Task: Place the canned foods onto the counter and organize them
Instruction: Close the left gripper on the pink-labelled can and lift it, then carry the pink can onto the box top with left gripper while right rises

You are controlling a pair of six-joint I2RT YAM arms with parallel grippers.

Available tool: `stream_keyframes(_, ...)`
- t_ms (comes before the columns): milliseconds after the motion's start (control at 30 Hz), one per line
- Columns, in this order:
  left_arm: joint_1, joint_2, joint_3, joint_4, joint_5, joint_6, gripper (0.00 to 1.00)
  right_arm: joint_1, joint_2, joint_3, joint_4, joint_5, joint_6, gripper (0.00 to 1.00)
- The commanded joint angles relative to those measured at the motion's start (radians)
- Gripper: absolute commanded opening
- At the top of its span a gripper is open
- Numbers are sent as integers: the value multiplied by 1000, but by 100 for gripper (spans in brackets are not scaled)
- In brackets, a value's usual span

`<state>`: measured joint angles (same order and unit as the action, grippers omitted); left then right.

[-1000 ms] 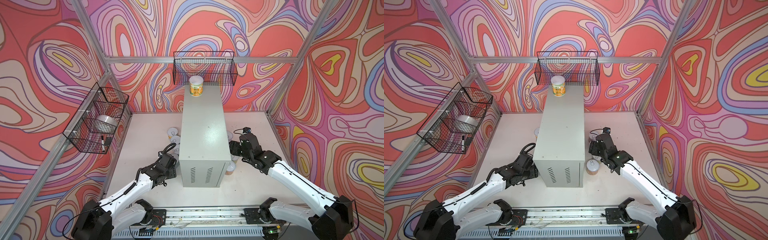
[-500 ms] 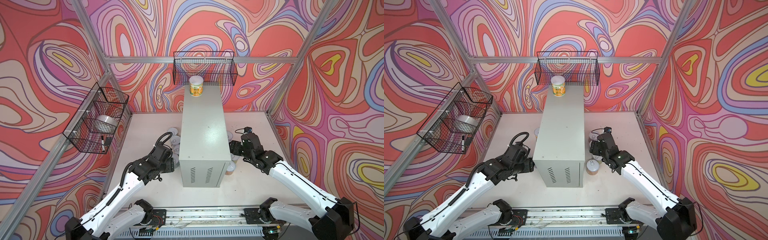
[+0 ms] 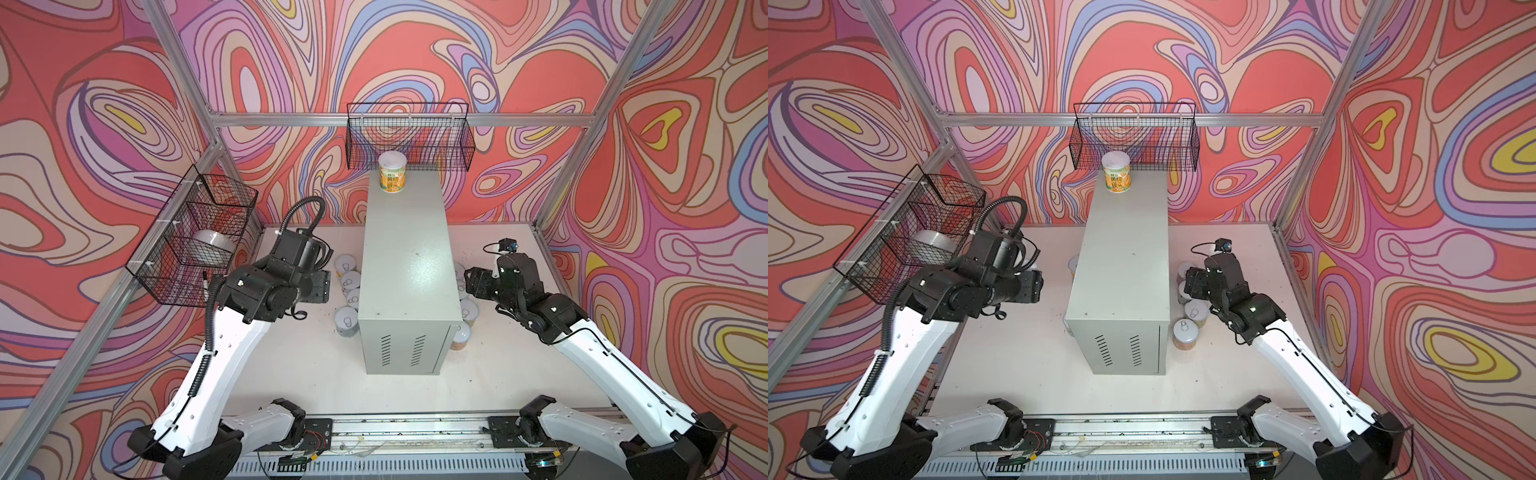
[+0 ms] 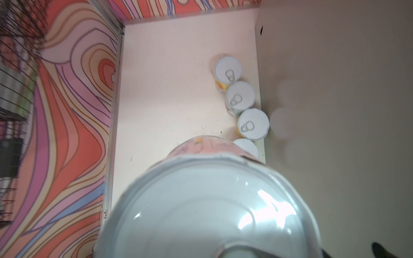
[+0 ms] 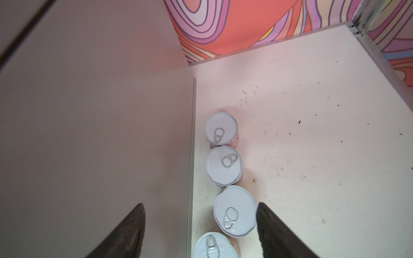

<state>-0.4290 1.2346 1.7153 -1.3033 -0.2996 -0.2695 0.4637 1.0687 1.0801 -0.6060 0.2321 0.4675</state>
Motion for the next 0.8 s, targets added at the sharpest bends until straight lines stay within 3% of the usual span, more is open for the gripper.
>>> stream_keyframes(0, 10, 62, 173, -82, -24, 123, 0, -7, -25, 57, -49, 37, -46, 80)
stream_keyframes(233, 9, 224, 494, -145, 186, 168, 0, -9, -29, 143, -70, 38, -72, 80)
stream_keyframes(367, -16, 295, 593, -145, 288, 152, 0, -9, -22, 201, -80, 23, -85, 80)
stream_keyframes(767, -234, 493, 837, -170, 250, 117, 0, -8, 3, 289, -46, -5, -140, 79)
